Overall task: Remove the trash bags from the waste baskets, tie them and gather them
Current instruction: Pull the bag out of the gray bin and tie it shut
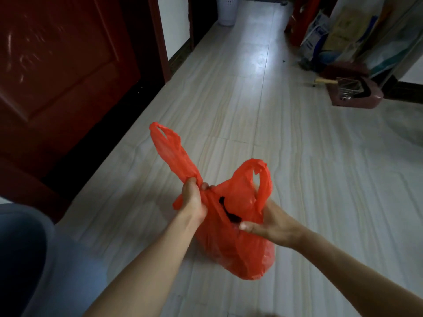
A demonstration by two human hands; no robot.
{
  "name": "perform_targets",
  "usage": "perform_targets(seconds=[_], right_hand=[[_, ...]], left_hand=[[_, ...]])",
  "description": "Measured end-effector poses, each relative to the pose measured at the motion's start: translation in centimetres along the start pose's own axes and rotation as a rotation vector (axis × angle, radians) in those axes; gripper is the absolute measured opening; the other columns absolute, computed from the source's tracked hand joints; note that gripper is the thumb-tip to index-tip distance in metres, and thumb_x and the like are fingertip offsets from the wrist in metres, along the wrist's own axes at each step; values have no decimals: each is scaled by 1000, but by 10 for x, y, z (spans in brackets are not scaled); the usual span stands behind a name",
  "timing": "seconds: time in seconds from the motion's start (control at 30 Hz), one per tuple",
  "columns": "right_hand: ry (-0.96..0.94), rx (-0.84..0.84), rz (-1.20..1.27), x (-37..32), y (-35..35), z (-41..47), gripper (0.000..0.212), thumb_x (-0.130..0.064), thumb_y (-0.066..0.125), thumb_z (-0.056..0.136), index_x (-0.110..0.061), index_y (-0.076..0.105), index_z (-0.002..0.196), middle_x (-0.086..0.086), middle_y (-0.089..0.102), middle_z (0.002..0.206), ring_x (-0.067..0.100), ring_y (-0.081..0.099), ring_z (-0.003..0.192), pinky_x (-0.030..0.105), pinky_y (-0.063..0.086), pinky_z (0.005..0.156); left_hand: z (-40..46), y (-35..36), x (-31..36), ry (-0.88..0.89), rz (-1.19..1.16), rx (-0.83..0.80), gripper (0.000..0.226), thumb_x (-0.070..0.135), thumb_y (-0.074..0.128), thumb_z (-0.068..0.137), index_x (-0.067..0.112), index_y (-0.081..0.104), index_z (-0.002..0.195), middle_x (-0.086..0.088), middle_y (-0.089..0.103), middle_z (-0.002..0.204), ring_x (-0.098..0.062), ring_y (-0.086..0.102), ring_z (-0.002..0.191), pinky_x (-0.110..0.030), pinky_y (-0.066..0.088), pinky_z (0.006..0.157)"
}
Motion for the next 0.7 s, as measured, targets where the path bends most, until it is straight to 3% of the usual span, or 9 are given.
perform_targets(seconds=[0.13,0.2,0.3,0.37,0.43,0.5,0.57,0.63,0.7], right_hand=[[-16,-57,-80,6,10,-14,108,-81,53,56,-37,7,143,-9,16,155,11,14,144,46,21,117],[21,-117,-298,12,16,-19,122,-84,53,51,-28,2,147,-9,6,156,12,5,145,45,16,118],[74,7,-404,18,24,-8,105,-57,71,60,-20,21,144,-8,15,151,15,14,143,37,18,117],[130,240,-170,16,21,5,57,-30,70,67,-27,54,121,-9,45,127,10,44,122,26,36,102],[332,411,208,22,16,23,23,-10,62,72,-23,65,91,-6,66,87,11,63,81,31,53,73],[516,568,604,32,10,35,15,1,55,77,-6,63,87,1,64,63,15,62,54,30,53,53],[627,666,944,34,3,39,12,-2,52,80,-6,62,76,6,61,55,19,59,47,29,51,51],[627,607,1237,34,-4,39,30,-9,47,84,-8,64,59,6,62,48,19,61,45,26,53,48],[543,429,1284,32,-10,36,39,-13,45,86,-9,67,55,4,66,51,16,65,48,23,54,48]], left_hand=[[7,-8,8,6,-68,22,26,10,34,85,16,30,60,4,33,32,-13,41,30,-19,39,44],[10,-10,9,14,-84,40,27,7,34,85,16,30,60,2,32,37,-11,39,27,-15,39,41],[8,-8,6,-56,-57,-40,32,8,34,87,14,32,56,1,36,35,-16,43,37,-24,42,50],[5,-7,-3,-130,25,-129,36,13,34,88,13,32,52,-2,39,36,-19,48,38,-29,42,54],[5,-6,-8,-155,112,-171,37,16,36,89,13,33,52,-4,39,44,-19,51,38,-27,45,52],[7,-7,-8,-136,170,-182,34,15,36,89,13,35,55,-4,41,49,-17,54,37,-25,47,49],[10,-10,-4,-84,167,-183,30,12,36,89,13,35,59,-2,41,44,-15,53,34,-23,48,46],[12,-14,1,-62,131,-194,28,9,36,90,13,37,62,2,44,37,-13,53,36,-26,49,51],[12,-16,5,-51,85,-232,27,8,36,91,13,41,65,1,50,41,-15,58,42,-29,51,55]])
Point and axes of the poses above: each hand's wrist, its own z-axis towards the middle knuckle, its own y-axis out of the palm, x = y × z, the point moved 2 cm from there along z, towards the middle knuckle
